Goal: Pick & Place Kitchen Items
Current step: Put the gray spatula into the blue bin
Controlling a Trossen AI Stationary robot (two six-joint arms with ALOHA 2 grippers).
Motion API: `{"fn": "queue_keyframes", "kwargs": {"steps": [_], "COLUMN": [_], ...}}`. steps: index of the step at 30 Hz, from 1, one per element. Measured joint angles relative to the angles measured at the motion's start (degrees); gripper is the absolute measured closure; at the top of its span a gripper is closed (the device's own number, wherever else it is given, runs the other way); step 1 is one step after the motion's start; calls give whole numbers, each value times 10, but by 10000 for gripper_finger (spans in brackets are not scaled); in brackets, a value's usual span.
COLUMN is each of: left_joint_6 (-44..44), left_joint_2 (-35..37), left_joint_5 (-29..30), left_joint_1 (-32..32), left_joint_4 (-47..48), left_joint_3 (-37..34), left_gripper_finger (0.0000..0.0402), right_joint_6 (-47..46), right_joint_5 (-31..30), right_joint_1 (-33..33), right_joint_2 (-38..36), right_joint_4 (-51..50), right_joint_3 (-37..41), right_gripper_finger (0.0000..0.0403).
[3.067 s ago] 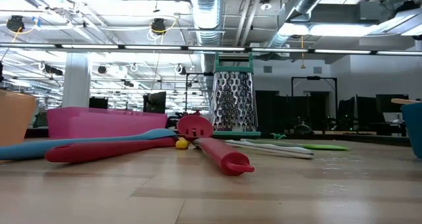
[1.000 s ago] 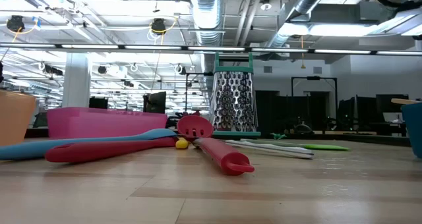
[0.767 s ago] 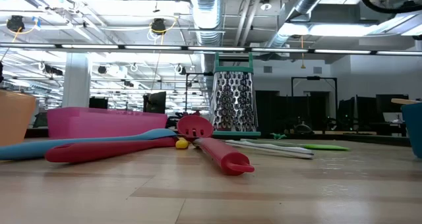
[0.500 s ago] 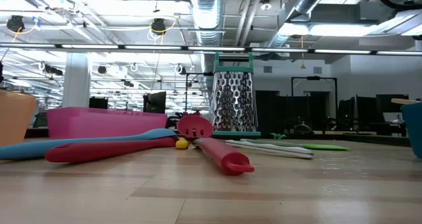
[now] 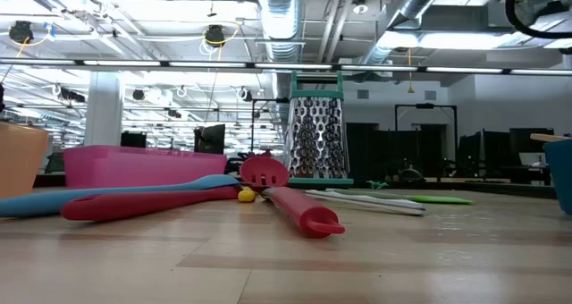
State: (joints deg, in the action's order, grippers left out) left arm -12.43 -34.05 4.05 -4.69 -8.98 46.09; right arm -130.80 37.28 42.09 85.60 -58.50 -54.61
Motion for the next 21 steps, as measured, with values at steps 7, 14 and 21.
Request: {"fn": "queue_keyframes", "kwargs": {"steps": [7, 14, 21], "left_joint_6": [0, 0, 0], "left_joint_2": [8, 7, 7], "left_joint_5": [0, 0, 2], "left_joint_1": [0, 0, 0], "left_joint_4": [0, 0, 0], "left_joint_3": [0, 0, 0], "left_gripper_finger": [253, 253, 253], "right_joint_6": [-9, 6, 7], "right_joint_5": [6, 4, -11], "right_joint_1": [9, -3, -10], "right_joint_2": [0, 0, 0], "right_joint_4": [61, 86, 81], "right_joint_3": [40, 67, 67], "right_gripper_finger": [341, 341, 341]}}
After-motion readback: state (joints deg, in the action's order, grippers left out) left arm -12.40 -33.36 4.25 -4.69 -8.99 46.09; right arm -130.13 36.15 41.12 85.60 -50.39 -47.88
